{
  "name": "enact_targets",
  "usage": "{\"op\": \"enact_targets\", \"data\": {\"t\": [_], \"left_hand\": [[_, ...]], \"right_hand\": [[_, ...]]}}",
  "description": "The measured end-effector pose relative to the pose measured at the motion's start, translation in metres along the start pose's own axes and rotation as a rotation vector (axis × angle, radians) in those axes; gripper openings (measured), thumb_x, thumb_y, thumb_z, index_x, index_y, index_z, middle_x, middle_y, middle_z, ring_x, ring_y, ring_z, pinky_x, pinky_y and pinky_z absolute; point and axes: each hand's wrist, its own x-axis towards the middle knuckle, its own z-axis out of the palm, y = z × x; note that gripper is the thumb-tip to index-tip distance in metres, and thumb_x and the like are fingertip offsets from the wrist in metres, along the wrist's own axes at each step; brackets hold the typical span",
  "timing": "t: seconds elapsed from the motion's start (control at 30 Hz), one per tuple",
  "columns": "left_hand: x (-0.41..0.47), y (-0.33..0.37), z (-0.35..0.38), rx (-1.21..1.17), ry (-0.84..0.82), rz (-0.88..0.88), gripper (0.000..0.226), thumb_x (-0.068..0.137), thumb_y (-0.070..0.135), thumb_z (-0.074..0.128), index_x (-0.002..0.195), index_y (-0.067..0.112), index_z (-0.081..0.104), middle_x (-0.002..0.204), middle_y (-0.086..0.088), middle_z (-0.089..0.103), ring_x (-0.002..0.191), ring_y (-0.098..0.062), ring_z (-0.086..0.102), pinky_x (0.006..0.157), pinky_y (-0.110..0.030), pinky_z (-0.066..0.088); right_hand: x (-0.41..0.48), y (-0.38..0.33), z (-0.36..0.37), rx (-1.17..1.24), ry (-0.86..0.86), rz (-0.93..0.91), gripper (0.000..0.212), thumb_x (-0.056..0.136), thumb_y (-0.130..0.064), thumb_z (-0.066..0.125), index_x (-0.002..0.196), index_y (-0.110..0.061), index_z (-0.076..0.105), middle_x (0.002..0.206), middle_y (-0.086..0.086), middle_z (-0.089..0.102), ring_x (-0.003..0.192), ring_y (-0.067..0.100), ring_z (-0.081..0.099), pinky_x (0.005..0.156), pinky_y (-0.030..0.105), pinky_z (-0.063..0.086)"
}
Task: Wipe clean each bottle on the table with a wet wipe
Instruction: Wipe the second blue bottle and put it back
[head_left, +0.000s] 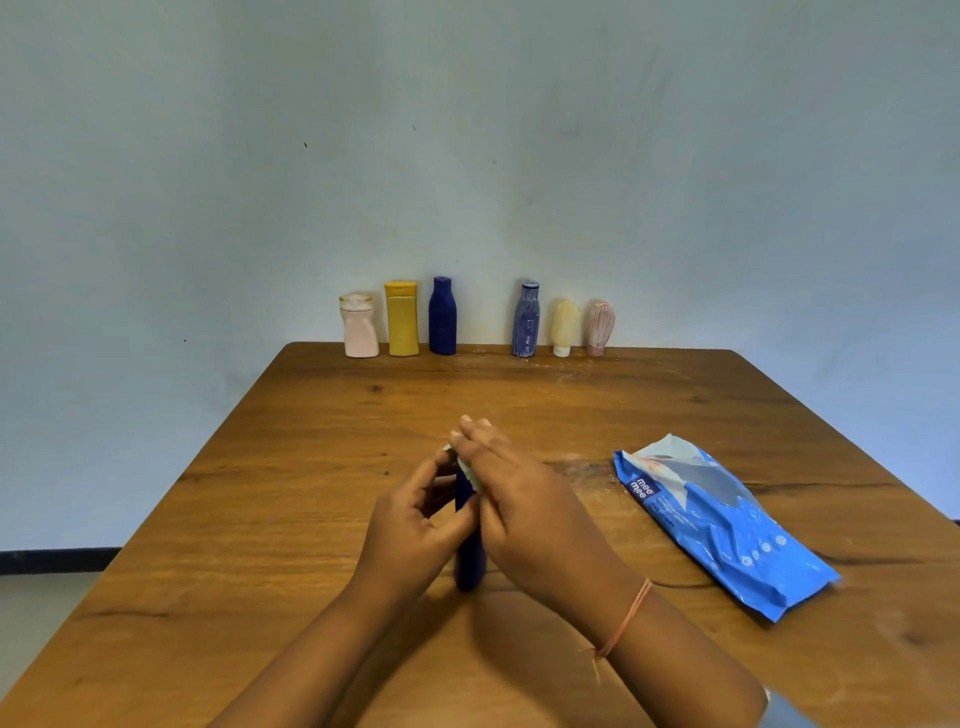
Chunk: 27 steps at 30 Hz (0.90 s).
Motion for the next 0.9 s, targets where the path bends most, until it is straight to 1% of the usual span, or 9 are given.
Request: {"op": "enact_targets", "data": {"t": [0.13,0.33,0.43,0.5,0.57,0.63,0.73,0.83,0.9], "left_hand": [[0.000,0.006,0.005,0.020,0.033,0.019,0.046,0.079,-0.001,0.065,0.104,0.036,0.056,0.097,0.012,0.067,0.092,0.002,0.065,0.074,-0.010,0.049],[-0.001,0.010,0.008,0.018,0.055,0.005,0.044,0.079,-0.004,0.064,0.098,0.035,0.056,0.095,0.011,0.065,0.089,0.005,0.064,0.072,-0.007,0.047],[-0.001,0.009,0.007,0.001,0.058,0.002,0.043,0.079,-0.005,0.063,0.098,0.033,0.058,0.092,0.013,0.066,0.087,0.005,0.064,0.071,-0.007,0.047],[-0.002,0.008,0.009,-0.009,0.063,0.002,0.039,0.079,-0.005,0.064,0.097,0.030,0.059,0.089,0.013,0.068,0.086,0.003,0.065,0.070,-0.009,0.048],[-0.002,0.005,0.009,-0.033,0.065,-0.015,0.034,0.079,-0.004,0.064,0.095,0.025,0.060,0.088,0.017,0.069,0.085,0.000,0.065,0.069,-0.010,0.048],[-0.001,0.002,0.009,-0.053,0.059,-0.039,0.032,0.079,-0.001,0.065,0.095,0.026,0.060,0.090,0.019,0.068,0.087,-0.002,0.066,0.071,-0.011,0.049],[0.000,0.000,0.007,-0.051,0.045,-0.066,0.031,0.078,0.006,0.069,0.097,0.029,0.060,0.094,0.014,0.068,0.091,-0.003,0.065,0.075,-0.015,0.051],[0.000,-0.001,0.007,-0.037,0.048,-0.078,0.028,0.078,0.011,0.070,0.095,0.031,0.060,0.097,0.012,0.066,0.091,-0.003,0.065,0.075,-0.014,0.050],[-0.001,-0.001,0.007,-0.030,0.042,-0.091,0.027,0.079,0.012,0.070,0.094,0.031,0.059,0.098,0.013,0.066,0.092,-0.001,0.064,0.075,-0.014,0.050]], "right_hand": [[0.000,-0.008,-0.008,-0.304,-0.088,-0.078,0.057,0.095,-0.009,0.042,0.147,-0.011,0.019,0.155,0.009,0.016,0.143,0.018,0.012,0.103,0.020,-0.001],[0.003,-0.010,-0.004,-0.395,-0.050,-0.102,0.051,0.084,-0.006,0.058,0.134,-0.002,0.045,0.142,0.017,0.041,0.131,0.028,0.041,0.104,0.034,0.036],[0.001,-0.004,-0.002,-0.369,-0.030,-0.105,0.055,0.058,-0.010,0.081,0.111,-0.005,0.067,0.116,0.014,0.065,0.106,0.023,0.063,0.084,0.029,0.052],[-0.004,-0.001,0.000,-0.342,0.010,-0.119,0.051,0.055,-0.011,0.080,0.104,-0.007,0.070,0.109,0.011,0.069,0.101,0.020,0.066,0.082,0.026,0.052],[-0.012,-0.006,-0.007,-0.337,0.025,-0.144,0.039,0.067,-0.011,0.062,0.105,-0.009,0.071,0.109,0.008,0.069,0.101,0.016,0.066,0.084,0.022,0.050],[-0.015,-0.009,-0.023,-0.259,0.000,-0.055,0.043,0.076,-0.010,0.046,0.113,-0.015,0.067,0.116,0.001,0.067,0.104,0.011,0.063,0.086,0.018,0.047],[-0.014,0.003,-0.041,0.005,0.053,0.110,0.045,0.080,-0.009,0.043,0.121,-0.018,0.062,0.116,0.000,0.066,0.102,0.013,0.061,0.085,0.019,0.045],[-0.007,0.018,-0.048,0.219,0.175,0.229,0.035,0.086,0.001,0.043,0.103,-0.024,0.062,0.104,-0.003,0.067,0.089,0.009,0.061,0.076,0.029,0.053],[0.001,0.020,-0.049,0.421,0.156,0.281,0.033,0.088,0.004,0.042,0.089,-0.027,0.054,0.095,-0.003,0.067,0.080,0.007,0.061,0.063,0.025,0.051]]}}
